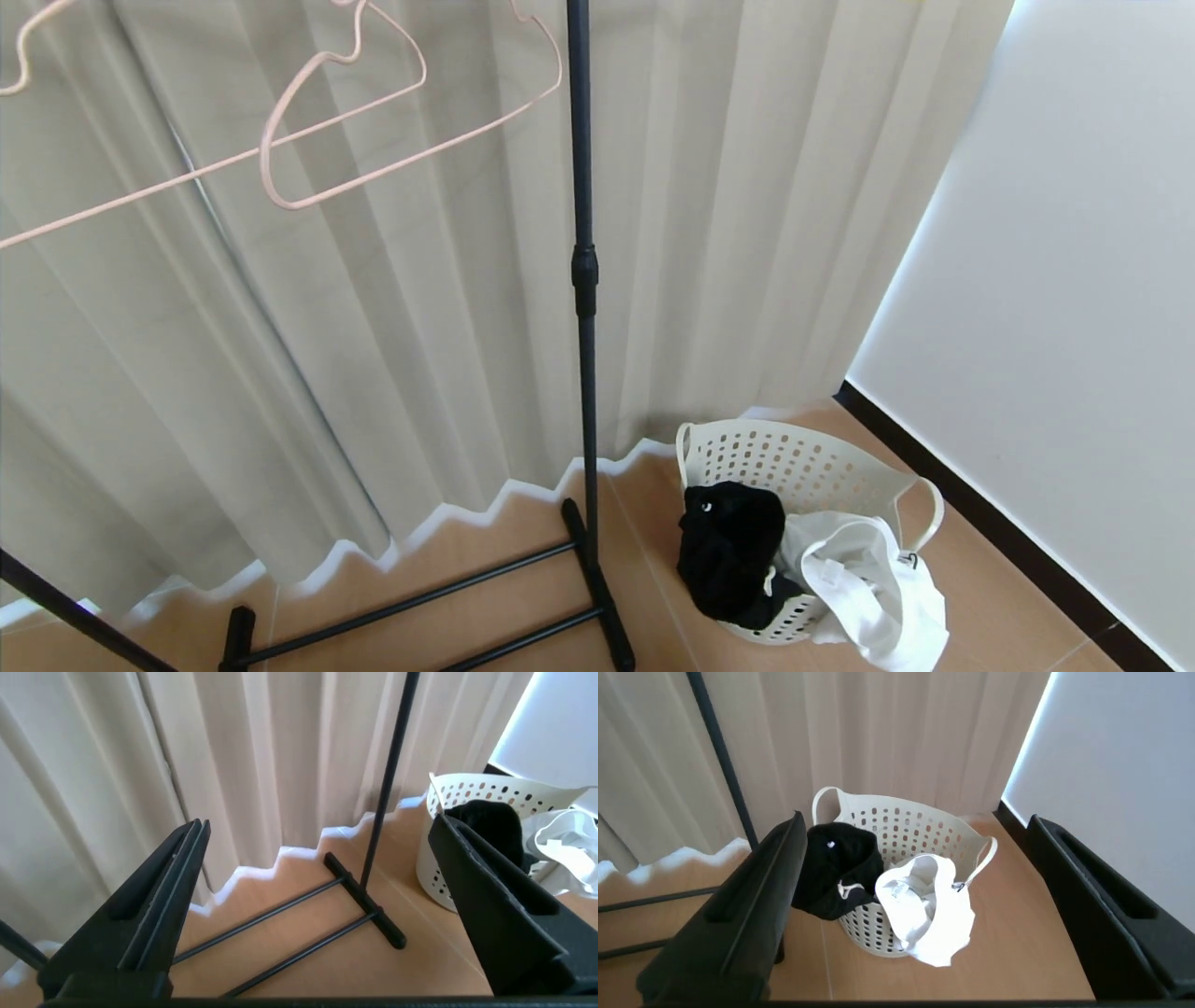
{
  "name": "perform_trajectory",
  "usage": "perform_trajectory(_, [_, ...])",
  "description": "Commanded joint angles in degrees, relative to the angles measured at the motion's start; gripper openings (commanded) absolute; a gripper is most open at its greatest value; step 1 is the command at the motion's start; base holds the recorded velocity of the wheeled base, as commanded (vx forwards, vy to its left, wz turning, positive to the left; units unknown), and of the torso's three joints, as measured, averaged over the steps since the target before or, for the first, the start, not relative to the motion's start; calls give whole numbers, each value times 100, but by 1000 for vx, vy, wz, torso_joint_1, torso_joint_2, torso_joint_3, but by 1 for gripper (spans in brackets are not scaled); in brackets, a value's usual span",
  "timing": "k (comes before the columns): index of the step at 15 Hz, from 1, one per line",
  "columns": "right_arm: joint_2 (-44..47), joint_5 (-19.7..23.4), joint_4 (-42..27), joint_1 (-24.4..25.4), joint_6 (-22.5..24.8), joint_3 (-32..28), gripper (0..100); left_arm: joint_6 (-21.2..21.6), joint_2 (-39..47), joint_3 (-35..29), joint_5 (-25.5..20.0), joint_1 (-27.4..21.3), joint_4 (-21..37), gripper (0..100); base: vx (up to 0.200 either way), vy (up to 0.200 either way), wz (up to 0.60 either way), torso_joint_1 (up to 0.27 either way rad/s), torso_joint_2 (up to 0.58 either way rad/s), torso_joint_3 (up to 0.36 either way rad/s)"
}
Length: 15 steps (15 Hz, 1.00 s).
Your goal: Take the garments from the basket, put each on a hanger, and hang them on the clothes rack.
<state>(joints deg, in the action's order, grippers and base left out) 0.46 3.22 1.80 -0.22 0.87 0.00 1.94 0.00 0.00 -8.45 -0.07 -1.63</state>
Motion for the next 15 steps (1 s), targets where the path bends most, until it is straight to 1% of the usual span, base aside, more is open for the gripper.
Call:
perform_trajectory(1, [-2, 3, 4, -4, 1, 0, 100, 0, 0, 0, 1, -1, -4, 100, 0, 0, 0, -2, 7, -198])
perform_trajectory(15, [-2, 3, 4, -4, 1, 0, 100, 0, 0, 0, 1, -1, -4, 100, 0, 0, 0, 1, 3, -197])
